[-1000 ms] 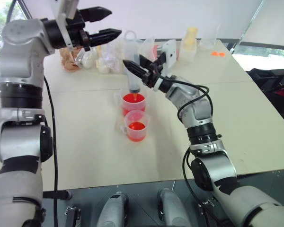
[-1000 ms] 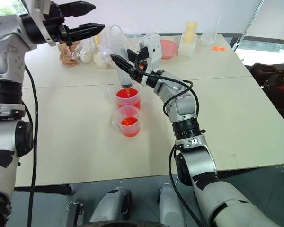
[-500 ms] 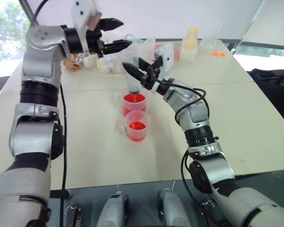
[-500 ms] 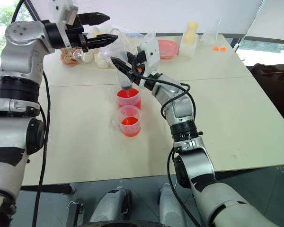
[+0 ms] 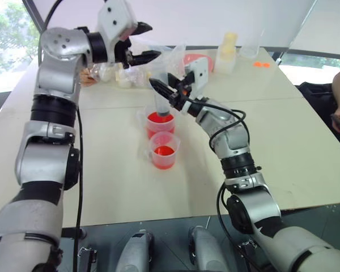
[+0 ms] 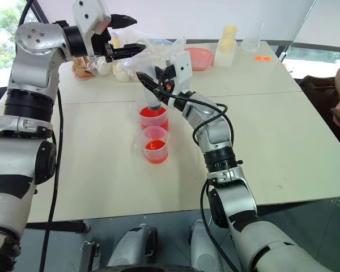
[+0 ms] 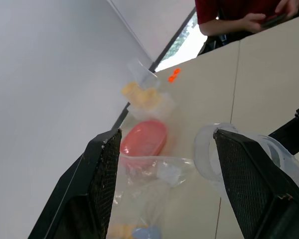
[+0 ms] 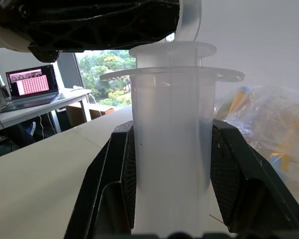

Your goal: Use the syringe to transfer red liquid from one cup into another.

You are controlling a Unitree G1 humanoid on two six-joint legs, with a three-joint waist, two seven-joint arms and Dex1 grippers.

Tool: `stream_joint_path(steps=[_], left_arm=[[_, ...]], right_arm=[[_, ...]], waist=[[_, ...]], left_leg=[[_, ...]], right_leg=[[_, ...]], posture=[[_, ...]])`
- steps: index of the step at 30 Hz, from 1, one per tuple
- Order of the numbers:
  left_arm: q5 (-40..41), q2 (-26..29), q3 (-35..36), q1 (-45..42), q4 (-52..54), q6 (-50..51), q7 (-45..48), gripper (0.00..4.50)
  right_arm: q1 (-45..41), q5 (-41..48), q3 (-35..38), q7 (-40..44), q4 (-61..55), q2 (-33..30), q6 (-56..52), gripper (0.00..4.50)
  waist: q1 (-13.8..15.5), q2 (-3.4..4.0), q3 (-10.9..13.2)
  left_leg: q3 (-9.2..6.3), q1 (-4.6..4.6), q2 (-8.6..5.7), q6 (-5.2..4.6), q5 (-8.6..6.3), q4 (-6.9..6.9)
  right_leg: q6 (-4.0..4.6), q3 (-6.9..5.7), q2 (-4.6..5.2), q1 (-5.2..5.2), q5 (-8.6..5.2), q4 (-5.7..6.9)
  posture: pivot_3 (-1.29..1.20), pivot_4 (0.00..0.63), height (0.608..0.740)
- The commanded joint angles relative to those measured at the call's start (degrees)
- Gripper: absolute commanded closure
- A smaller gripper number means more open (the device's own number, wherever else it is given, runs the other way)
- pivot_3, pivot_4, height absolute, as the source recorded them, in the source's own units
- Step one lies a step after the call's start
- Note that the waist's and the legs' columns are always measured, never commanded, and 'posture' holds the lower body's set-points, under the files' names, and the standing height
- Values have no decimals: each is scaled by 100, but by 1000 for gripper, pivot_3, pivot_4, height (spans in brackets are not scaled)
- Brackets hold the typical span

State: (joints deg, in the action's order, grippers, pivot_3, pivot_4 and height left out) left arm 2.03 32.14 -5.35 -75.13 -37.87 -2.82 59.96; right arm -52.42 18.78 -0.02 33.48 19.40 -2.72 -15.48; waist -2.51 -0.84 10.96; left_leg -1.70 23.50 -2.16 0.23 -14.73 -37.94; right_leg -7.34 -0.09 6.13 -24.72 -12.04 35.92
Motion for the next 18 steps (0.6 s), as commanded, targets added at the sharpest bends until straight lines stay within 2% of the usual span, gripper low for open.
stream_joint_path(steps=[1, 4, 5, 7, 11, 12, 18], left_arm=[[-279, 100, -111, -51, 153, -108, -159, 1414], [-247, 76, -114, 5, 280, -133, -81, 1414], [-225, 63, -102, 21, 312, -130, -61, 1679], [-207, 59, -104, 59, 347, -148, -10, 2280], [-285, 90, -178, 122, 317, -303, 4, 4204], [-288, 101, -192, 135, 314, -333, 13, 4460], [-356, 61, -209, 115, 211, -456, -69, 4460]], right_arm=[[-134, 131, -4, 72, -380, 137, 193, 3040], [-137, 131, -8, 61, -379, 170, 197, 3040], [-132, 128, -11, 61, -385, 175, 197, 3040], [-123, 133, -11, 60, -385, 193, 199, 3040], [-93, 110, -8, 55, -375, 226, 227, 3040], [-86, 103, -12, 51, -373, 235, 234, 3040], [-28, 78, -32, 47, -358, 280, 283, 3040]], waist=[[1, 0, 0], [0, 0, 0], [0, 0, 0], [1, 0, 0], [0, 0, 0], [0, 1, 0], [0, 1, 0]], left_leg=[[0, 0, 0, 0, 0, 0], [0, 0, 0, 0, 0, 0], [0, 0, 0, 0, 0, 0], [0, 0, 0, 0, 0, 0], [0, 0, 0, 0, 0, 0], [0, 0, 0, 0, 0, 0], [0, 0, 0, 0, 0, 0]], right_leg=[[0, 0, 0, 0, 0, 0], [0, 0, 0, 0, 0, 1], [0, 0, 0, 0, 0, 1], [0, 0, 0, 0, 0, 1], [0, 0, 0, 0, 0, 1], [0, 0, 0, 0, 0, 1], [0, 1, -1, -2, 0, 2]], posture=[[0, 150, 740], [0, 150, 740], [0, 150, 740], [0, 150, 740], [0, 150, 740], [0, 150, 740], [0, 150, 740]])
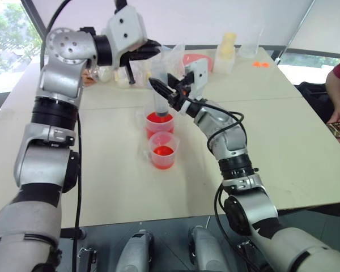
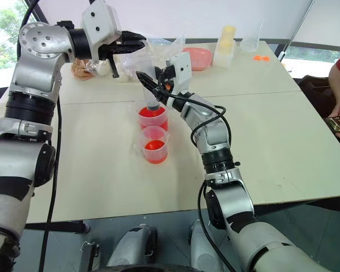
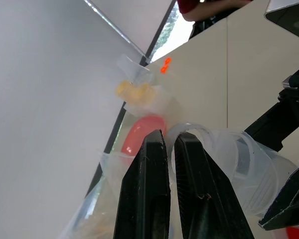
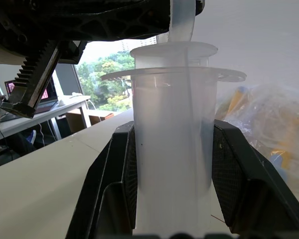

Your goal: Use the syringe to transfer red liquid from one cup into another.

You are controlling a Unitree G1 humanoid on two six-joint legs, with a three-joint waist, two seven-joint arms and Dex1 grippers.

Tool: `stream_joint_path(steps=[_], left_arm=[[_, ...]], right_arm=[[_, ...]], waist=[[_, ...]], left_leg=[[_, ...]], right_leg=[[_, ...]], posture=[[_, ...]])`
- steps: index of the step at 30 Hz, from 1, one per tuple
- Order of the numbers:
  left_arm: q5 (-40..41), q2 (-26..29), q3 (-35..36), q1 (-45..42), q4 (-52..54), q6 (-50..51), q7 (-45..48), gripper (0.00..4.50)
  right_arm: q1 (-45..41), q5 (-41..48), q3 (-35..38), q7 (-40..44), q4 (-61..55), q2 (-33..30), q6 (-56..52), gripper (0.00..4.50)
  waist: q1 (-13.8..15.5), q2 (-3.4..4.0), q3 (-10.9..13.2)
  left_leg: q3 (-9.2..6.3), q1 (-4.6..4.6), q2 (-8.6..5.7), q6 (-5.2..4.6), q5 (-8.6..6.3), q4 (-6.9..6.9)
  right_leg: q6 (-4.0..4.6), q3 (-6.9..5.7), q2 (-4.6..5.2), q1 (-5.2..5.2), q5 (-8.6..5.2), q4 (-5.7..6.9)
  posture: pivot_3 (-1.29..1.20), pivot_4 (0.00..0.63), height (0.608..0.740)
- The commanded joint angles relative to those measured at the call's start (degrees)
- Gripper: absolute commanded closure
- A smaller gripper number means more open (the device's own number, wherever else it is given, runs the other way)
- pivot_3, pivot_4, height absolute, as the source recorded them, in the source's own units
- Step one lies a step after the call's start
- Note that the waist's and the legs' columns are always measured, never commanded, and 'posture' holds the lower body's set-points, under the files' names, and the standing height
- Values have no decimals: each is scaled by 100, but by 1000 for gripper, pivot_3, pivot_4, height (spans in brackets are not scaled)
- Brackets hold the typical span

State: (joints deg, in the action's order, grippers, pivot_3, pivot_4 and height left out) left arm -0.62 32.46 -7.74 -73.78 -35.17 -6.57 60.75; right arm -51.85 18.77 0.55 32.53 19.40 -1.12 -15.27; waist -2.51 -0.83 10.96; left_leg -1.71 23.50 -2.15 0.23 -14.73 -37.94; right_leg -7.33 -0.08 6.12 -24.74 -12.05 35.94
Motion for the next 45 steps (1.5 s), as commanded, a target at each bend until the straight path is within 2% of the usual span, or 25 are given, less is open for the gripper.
stream_joint_path(steps=[1, 7, 15, 22, 26, 41, 45], left_arm=[[-92, 9, 56, -58, -119, -127, -209, 4460], [148, -178, 362, -381, -452, -266, -575, 4460], [339, -186, 488, -512, -477, -313, -558, 4460], [562, -115, 432, -263, 3, -110, -12, 4460], [480, -101, 419, -232, 87, -99, -89, 4460], [88, -73, 535, -852, -791, -742, -1059, 4460], [148, -53, 487, -803, -792, -722, -823, 4460]], right_arm=[[-69, 69, -97, 140, -346, 130, 279, 3040], [41, -31, -171, 177, -187, 155, 412, 3040], [219, -160, -229, 242, 155, 185, 725, 3040], [387, -270, -316, 257, 376, 316, 967, 3040], [453, -318, -353, 282, 435, 375, 1021, 3040], [557, -381, -462, 325, 512, 436, 1076, 3040], [562, -379, -470, 322, 498, 422, 1072, 3040]], waist=[[0, 0, 0], [12, 0, 0], [-4, 0, 0], [-5, 0, 0], [-2, 0, 0], [1, 0, 0], [-1, 0, 0]], left_leg=[[0, 0, 0, 0, 0, 0], [0, 0, -1, 0, 0, -2], [0, 0, 1, 0, 0, -1], [0, 0, 1, 0, 0, -2], [0, 0, 1, 0, 0, -2], [0, 0, 1, 0, 0, -3], [1, 0, 0, 0, 0, -3]], right_leg=[[0, 0, 0, 0, 0, 0], [0, 0, 0, 1, 0, 1], [0, 1, -2, -2, 0, 3], [0, 1, -2, -2, 0, 4], [0, 2, -2, -2, 0, 4], [0, 2, -2, -2, 0, 5], [0, 2, -2, -2, 0, 5]], posture=[[0, 150, 740], [0, 150, 740], [0, 150, 740], [0, 150, 740], [0, 150, 740], [0, 150, 740], [0, 150, 740]])
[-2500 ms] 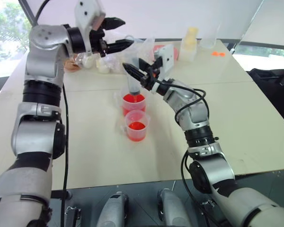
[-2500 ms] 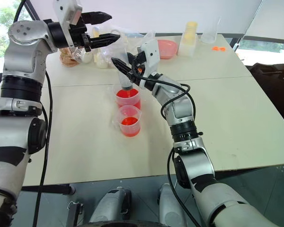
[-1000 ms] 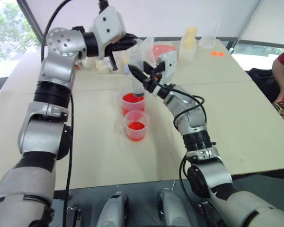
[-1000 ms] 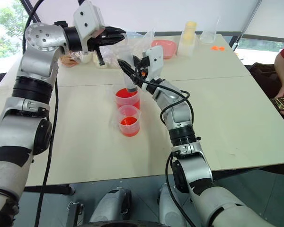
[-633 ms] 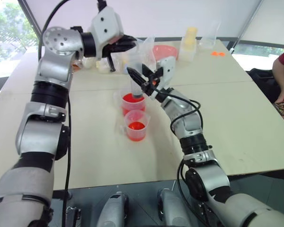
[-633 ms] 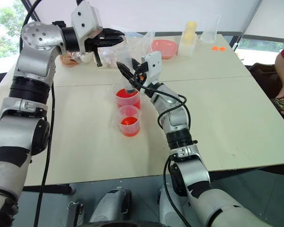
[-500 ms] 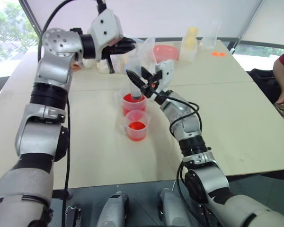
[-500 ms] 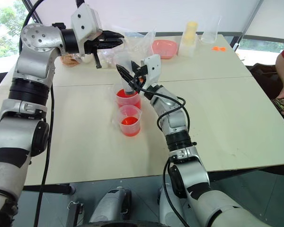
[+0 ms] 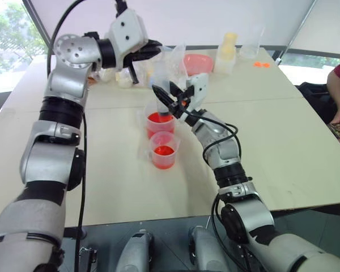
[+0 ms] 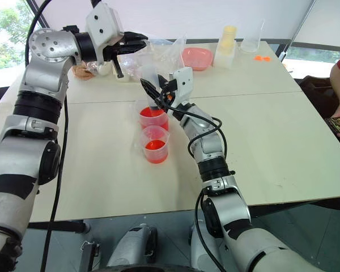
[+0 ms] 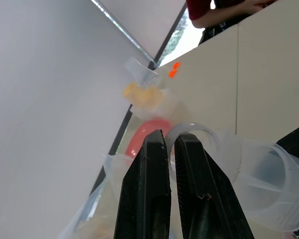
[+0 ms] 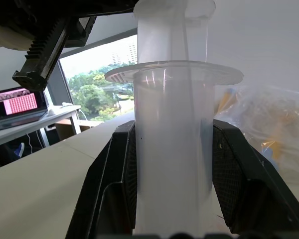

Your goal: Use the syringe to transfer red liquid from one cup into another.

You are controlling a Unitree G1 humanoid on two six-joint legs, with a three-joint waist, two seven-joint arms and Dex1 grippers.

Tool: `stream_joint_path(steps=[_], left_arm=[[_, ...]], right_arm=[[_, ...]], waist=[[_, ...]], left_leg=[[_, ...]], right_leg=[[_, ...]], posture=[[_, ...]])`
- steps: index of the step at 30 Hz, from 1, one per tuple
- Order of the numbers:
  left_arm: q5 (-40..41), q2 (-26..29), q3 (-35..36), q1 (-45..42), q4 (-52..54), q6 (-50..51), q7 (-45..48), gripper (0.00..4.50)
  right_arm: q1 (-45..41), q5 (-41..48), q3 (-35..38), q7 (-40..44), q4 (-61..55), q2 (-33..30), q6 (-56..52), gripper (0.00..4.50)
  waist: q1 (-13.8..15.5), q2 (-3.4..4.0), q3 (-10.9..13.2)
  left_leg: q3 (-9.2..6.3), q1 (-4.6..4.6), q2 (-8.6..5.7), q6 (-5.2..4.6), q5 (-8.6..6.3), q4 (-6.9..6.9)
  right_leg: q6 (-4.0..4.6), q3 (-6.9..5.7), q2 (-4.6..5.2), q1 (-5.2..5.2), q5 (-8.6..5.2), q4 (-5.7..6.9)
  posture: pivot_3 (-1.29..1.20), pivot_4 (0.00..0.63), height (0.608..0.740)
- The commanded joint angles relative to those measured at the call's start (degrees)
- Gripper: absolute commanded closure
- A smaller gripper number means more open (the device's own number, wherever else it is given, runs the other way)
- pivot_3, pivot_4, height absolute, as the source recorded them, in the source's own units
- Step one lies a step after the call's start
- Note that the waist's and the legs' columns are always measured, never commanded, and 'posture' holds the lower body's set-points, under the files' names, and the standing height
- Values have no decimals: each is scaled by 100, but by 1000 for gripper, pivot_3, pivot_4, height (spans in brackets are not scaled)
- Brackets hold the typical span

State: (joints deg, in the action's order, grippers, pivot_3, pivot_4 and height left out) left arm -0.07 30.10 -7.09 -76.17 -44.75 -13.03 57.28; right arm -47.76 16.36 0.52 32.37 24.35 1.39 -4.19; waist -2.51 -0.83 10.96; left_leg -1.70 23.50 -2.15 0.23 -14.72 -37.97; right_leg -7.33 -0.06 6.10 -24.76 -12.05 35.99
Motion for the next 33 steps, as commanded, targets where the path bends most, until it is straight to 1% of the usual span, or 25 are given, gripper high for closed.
stream_joint_path(steps=[1, 2, 6, 9, 11, 16, 20, 22, 27, 30, 33], left_arm=[[118, 193, 404, -516, 210, -57, -374, 4460], [163, 209, 383, -437, 290, 6, -231, 4460], [411, 299, 301, -101, 732, 442, 408, 3056], [492, 430, 259, 119, 1083, 770, 658, 1798], [554, 527, 295, 225, 1296, 958, 799, 852], [1020, 820, 624, 380, 1688, 1854, 1013, 852], [1687, 1324, 927, 887, 2336, 3238, 1499, 852], [2002, 1553, 1103, 1246, 2671, 3748, 1627, 852], [2577, 1825, 1672, 2022, 3252, 4698, 1318, 852], [2842, 1794, 2003, 2517, 3645, 5044, 956, 852], [2987, 1665, 2144, 2890, 4034, 5167, 618, 852]], right_arm=[[153, -140, -468, 337, 2, 170, -33, 3040], [146, -147, -465, 329, 4, 168, -18, 3040], [69, -162, -417, 301, -4, 132, 22, 3040], [-54, -96, -285, 265, -61, 37, 49, 3040], [-115, -62, -223, 247, -143, -28, 48, 3040], [-280, -6, -86, 186, -285, -156, 45, 3040], [-321, 9, -51, 158, -332, -211, 80, 3040], [-329, 5, -40, 151, -337, -228, 107, 3040], [-366, 38, 59, 52, -304, -208, 276, 3040], [-406, 98, 150, -35, -265, -143, 469, 3040], [-458, 186, 203, -77, -402, -107, 492, 3040]], waist=[[-1, 0, 0], [-1, 0, 0], [-13, 0, 0], [-20, 2, 1], [-8, 2, 1], [-7, 2, 1], [-60, 2, 1], [-98, 3, 2], [-107, 2, 2], [-109, 2, 2], [-95, 2, 2]], left_leg=[[0, 0, 0, 0, 0, 0], [0, 0, 0, 0, 0, 0], [0, 0, 0, 0, 0, 0], [0, 0, 3, 0, 0, 1], [-1, 0, 5, 0, 0, 0], [-2, 0, 5, 0, 0, -2], [-2, -1, 8, 0, 0, 0], [-4, -1, 11, 0, 0, 0], [-8, -1, 12, 3, 1, 0], [-8, -1, 13, 5, 2, 0], [-10, -2, 14, 10, 5, 0]], right_leg=[[0, 0, 0, 0, 0, 0], [0, 0, 0, 0, 0, 0], [0, 0, 0, -1, 0, 1], [0, 3, -5, -3, 0, 2], [0, 3, -7, -3, 0, 4], [0, 4, -7, -2, 0, 4], [1, 7, -11, -5, -1, 5], [2, 6, -14, -5, -1, 6], [2, 6, -14, -5, -1, 8], [3, 9, -13, -6, -1, 8], [3, 10, -12, -6, -1, 8]], posture=[[0, 150, 740], [0, 150, 740], [0, 150, 740], [0, 150, 740], [0, 150, 740], [0, 150, 740], [0, 150, 740], [0, 150, 740], [0, 150, 740], [0, 150, 740], [0, 150, 740]])
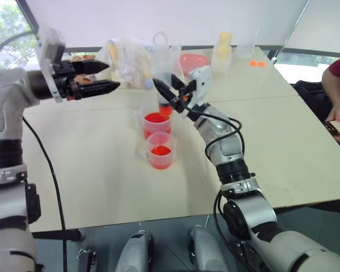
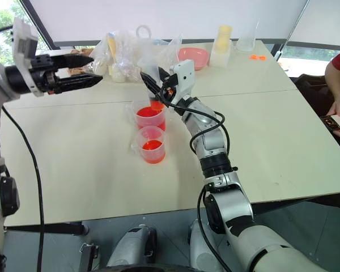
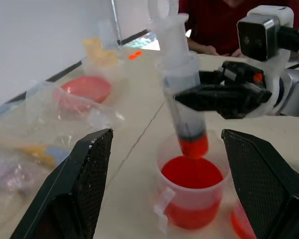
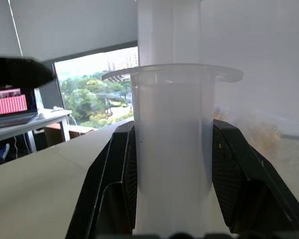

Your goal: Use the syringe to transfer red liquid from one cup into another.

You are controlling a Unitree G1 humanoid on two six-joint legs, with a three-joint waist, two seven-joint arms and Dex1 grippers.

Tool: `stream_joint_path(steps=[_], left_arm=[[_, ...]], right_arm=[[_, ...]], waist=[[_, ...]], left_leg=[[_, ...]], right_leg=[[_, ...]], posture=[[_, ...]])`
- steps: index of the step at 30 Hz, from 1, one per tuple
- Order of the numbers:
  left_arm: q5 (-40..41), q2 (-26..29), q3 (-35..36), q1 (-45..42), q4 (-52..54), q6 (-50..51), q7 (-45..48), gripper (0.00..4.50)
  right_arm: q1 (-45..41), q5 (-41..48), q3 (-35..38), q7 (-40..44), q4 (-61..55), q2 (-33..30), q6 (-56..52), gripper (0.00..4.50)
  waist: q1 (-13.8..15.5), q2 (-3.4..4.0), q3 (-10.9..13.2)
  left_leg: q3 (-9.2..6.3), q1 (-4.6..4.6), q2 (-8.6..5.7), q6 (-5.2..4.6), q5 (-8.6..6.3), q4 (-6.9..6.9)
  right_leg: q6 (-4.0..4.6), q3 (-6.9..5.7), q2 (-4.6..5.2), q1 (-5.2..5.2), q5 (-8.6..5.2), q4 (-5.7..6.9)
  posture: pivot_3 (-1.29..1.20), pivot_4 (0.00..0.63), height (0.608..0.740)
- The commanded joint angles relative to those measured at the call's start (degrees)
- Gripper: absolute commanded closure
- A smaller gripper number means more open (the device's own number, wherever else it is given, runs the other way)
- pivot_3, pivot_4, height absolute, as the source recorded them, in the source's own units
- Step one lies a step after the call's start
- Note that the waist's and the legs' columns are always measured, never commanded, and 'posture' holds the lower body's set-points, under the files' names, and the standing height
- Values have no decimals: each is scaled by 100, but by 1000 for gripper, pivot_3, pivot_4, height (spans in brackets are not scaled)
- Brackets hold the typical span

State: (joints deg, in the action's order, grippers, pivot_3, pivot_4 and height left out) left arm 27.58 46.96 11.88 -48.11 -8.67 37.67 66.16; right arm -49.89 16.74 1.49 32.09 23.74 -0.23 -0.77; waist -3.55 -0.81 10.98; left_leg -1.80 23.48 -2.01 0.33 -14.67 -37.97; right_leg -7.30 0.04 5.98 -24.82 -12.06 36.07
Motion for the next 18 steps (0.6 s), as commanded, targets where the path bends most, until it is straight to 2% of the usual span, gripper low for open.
stream_joint_path(steps=[1, 5, 10, 14, 18], left_arm=[[263, -54, 271, 173, 525, 122, -357, 852], [373, -110, 291, 361, 720, 143, -578, 852], [401, -209, 231, 424, 744, -10, -782, 852], [412, -303, 149, 280, 699, -106, -842, 852], [328, -303, -102, 13, 571, -227, -678, 852]], right_arm=[[-261, 186, 94, -86, -554, 40, 33, 3040], [-217, 478, 43, -242, -1660, -6, -606, 3040], [393, 1108, -91, -768, -3582, -47, -1937, 3040], [1014, 1324, -255, -1158, -4469, -88, -2623, 3040], [1560, 1316, -417, -1423, -4746, -3, -2822, 3040]], waist=[[27, 0, 0], [91, 0, 0], [127, -4, -3], [134, -7, -4], [141, -6, -4]], left_leg=[[0, 0, 0, 2, 1, 0], [1, 1, -1, 6, 3, 0], [-1, 1, 0, 7, 3, 3], [2, 0, -3, 7, 3, 2], [3, -1, -5, 7, 3, 1]], right_leg=[[0, 0, 0, 0, 0, 1], [1, 1, 3, -4, 1, 1], [2, 1, 3, -5, 0, 0], [3, 1, 6, -2, 0, -6], [3, 0, 6, -3, 0, -5]], posture=[[0, 150, 740], [0, 150, 740], [0, 150, 740], [0, 150, 740], [0, 150, 740]])
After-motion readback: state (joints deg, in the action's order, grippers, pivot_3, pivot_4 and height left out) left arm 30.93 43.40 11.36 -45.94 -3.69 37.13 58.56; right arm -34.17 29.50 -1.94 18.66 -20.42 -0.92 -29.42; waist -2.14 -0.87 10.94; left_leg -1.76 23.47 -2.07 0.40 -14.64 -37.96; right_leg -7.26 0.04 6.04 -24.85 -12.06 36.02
